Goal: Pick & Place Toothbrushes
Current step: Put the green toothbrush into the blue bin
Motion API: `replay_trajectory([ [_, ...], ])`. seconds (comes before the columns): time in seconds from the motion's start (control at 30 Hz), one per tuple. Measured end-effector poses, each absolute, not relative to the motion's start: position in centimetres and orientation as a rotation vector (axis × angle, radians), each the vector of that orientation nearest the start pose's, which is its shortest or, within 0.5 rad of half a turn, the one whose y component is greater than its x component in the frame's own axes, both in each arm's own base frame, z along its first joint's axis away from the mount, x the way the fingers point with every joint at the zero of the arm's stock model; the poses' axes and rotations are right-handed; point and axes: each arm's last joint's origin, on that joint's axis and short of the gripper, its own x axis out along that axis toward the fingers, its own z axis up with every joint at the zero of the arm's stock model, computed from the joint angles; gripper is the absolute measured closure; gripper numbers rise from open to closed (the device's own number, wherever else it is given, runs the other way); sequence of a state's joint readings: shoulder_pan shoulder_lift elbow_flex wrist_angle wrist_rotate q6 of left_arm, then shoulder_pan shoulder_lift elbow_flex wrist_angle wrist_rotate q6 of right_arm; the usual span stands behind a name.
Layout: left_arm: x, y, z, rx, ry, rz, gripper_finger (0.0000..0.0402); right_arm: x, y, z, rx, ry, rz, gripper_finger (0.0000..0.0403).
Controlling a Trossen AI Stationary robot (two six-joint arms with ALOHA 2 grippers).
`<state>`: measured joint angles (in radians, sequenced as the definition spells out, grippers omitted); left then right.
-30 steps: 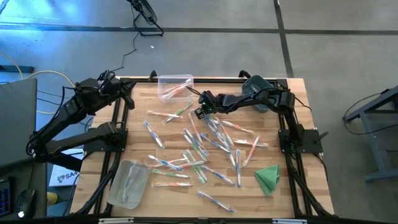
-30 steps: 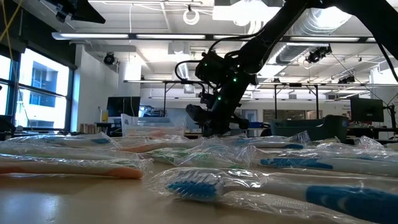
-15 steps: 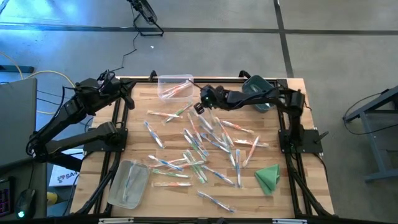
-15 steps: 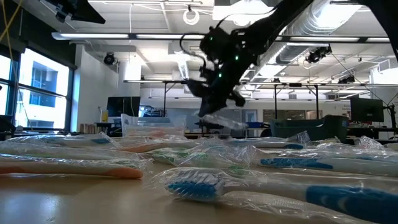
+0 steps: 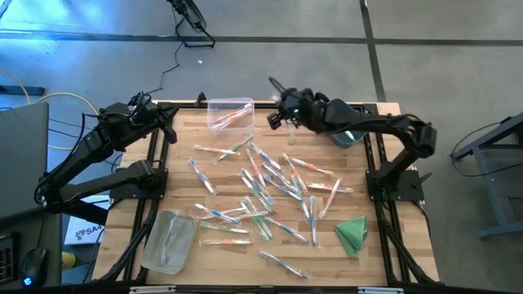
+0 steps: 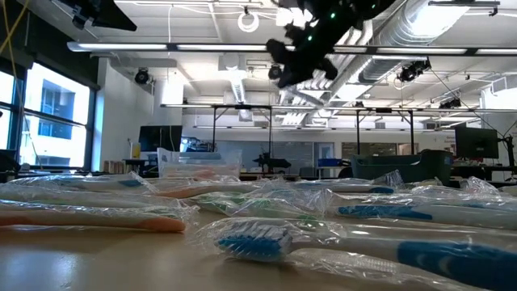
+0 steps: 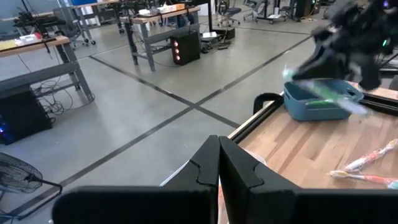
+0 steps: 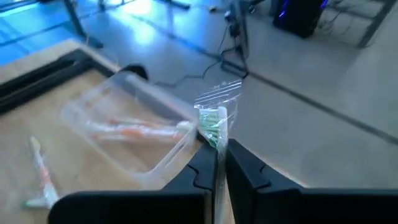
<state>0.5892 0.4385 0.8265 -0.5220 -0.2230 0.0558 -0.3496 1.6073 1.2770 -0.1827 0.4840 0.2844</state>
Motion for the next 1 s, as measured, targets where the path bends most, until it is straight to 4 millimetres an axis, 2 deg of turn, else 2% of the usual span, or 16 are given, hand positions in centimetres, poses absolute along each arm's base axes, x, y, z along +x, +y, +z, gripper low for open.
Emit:
replay_trajectory([
  [0.17,6.3,5.0,35.1,0.027,0.157,0.807,0.0401,31.4,-13.1,32.7,0.185,0.361,-0.942,0.0393],
  [0.37,6.3,5.0,35.1,0.026,0.155,0.807,0.0401,29.2,-12.7,33.9,0.180,0.404,-0.987,0.0393],
  [0.5,6.3,5.0,35.1,0.020,0.152,0.808,0.0401,28.0,-13.2,33.4,0.162,0.502,-1.050,0.0393],
  [0.8,6.3,5.0,35.1,0.021,0.151,0.829,0.0401,25.1,-15.9,31.8,0.209,0.718,-1.153,0.0393],
  [1.0,6.2,5.1,35.1,0.023,0.152,0.853,0.0401,22.9,-17.7,30.9,0.306,0.858,-1.145,0.0393],
])
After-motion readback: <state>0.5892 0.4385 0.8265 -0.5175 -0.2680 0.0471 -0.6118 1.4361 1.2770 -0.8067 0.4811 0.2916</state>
